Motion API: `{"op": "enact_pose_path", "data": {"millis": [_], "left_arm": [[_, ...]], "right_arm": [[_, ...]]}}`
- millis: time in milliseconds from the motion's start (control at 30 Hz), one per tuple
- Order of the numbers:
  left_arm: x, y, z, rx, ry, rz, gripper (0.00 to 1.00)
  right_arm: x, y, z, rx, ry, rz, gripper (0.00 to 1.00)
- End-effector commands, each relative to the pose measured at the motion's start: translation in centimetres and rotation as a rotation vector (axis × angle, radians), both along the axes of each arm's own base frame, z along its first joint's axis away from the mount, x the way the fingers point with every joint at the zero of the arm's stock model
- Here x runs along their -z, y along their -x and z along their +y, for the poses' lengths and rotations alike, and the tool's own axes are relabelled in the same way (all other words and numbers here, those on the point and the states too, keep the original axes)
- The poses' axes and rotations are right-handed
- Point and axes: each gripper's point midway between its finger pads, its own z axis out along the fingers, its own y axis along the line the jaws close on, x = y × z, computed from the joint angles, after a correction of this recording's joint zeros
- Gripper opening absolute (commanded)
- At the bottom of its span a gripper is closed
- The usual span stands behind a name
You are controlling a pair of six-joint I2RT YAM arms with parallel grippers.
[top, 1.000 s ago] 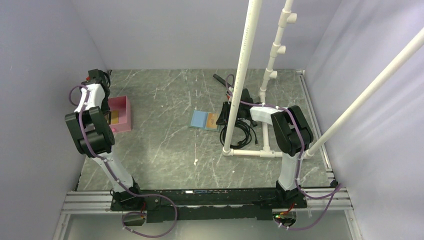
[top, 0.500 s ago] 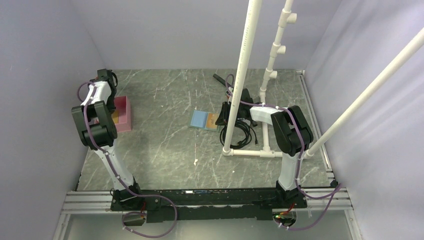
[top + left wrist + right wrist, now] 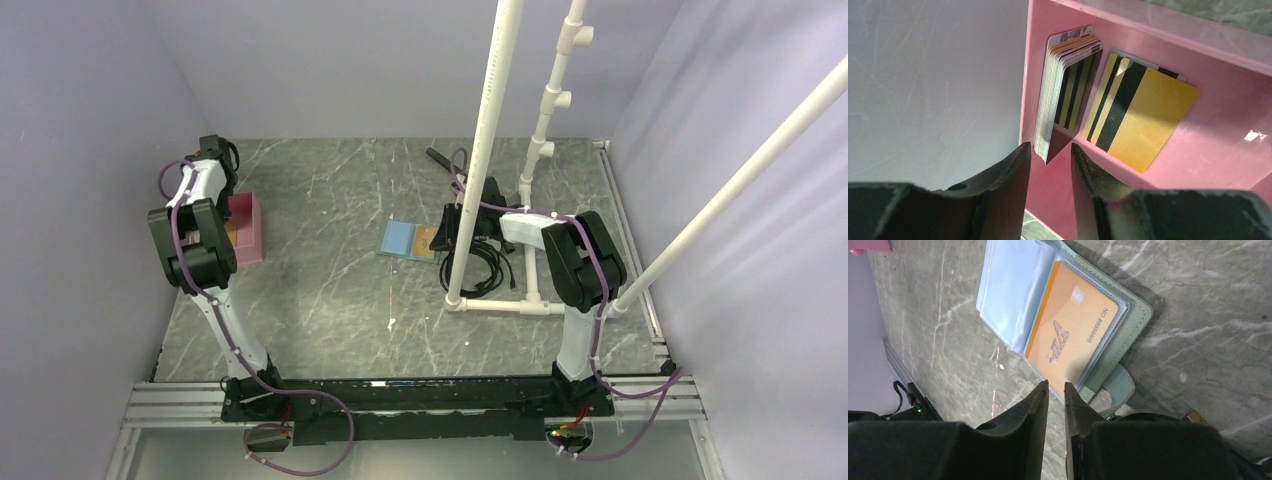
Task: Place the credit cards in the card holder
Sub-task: Pick up the credit card from the storage box.
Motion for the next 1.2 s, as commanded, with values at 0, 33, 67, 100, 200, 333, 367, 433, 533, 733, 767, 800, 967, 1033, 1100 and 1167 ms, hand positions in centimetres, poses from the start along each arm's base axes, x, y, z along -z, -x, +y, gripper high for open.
{"op": "enact_pose_path", "data": {"millis": [0,33,67,100,200,333,367,433,533,733,767,800,967,1033,1100,1167], "left_arm": [[-0.6,-0.9,0.7,0.013,-0.053,0.008,0.4],[-0.5,-0.9,0.6,0.015,-0.055,0.012,0.4],[-0.4,-1.0,0.6,0.017,-0.059,0.014,0.4],[-0.2,-1.0,0.6,0.018,-0.062,0.02,0.4],[-0.1,-1.1,0.6,0.02,-0.075,0.026,0.4],[0.0,-1.1,0.8,0.02,-0.09,0.034,0.39],[0.0,-1.1,0.9,0.021,-0.092,0.037,0.39],[0.1,-1.1,0.9,0.021,-0.102,0.045,0.39],[0.3,-1.1,1.0,0.025,-0.109,0.052,0.39],[0.3,-1.2,1.3,0.027,-0.136,0.064,0.37],[0.2,-1.2,1.3,0.027,-0.142,0.065,0.36],[0.1,-1.3,1.4,0.026,-0.146,0.063,0.35],[0.0,-1.3,1.7,0.026,-0.171,0.08,0.34],[0.0,-1.3,1.7,0.028,-0.181,0.082,0.33],[0.0,-1.4,1.7,0.029,-0.186,0.089,0.31],[-0.2,-1.5,1.7,0.034,-0.202,0.094,0.29]], "right_arm": [[-1.9,-1.0,0.9,-0.023,-0.04,-0.068,0.2],[-1.9,-1.0,1.0,-0.025,-0.04,-0.069,0.2],[-2.0,-0.9,1.0,-0.026,-0.041,-0.07,0.2],[-1.9,-0.9,1.0,-0.027,-0.04,-0.069,0.2],[-2.0,-0.9,1.1,-0.03,-0.042,-0.071,0.2],[-2.0,-0.8,1.2,-0.036,-0.045,-0.07,0.2],[-2.1,-0.8,1.3,-0.038,-0.047,-0.071,0.2],[-2.1,-0.8,1.3,-0.04,-0.046,-0.072,0.2],[-2.2,-0.7,1.4,-0.043,-0.047,-0.074,0.2],[-2.2,-0.7,1.5,-0.047,-0.048,-0.074,0.2],[-2.2,-0.7,1.5,-0.047,-0.047,-0.075,0.2],[-2.2,-0.7,1.4,-0.046,-0.047,-0.075,0.2],[-2.2,-0.6,1.6,-0.052,-0.048,-0.073,0.2],[-2.3,-0.5,1.6,-0.054,-0.05,-0.074,0.2],[-2.3,-0.5,1.7,-0.055,-0.049,-0.074,0.2],[-2.3,-0.5,1.7,-0.056,-0.05,-0.076,0.2]]}}
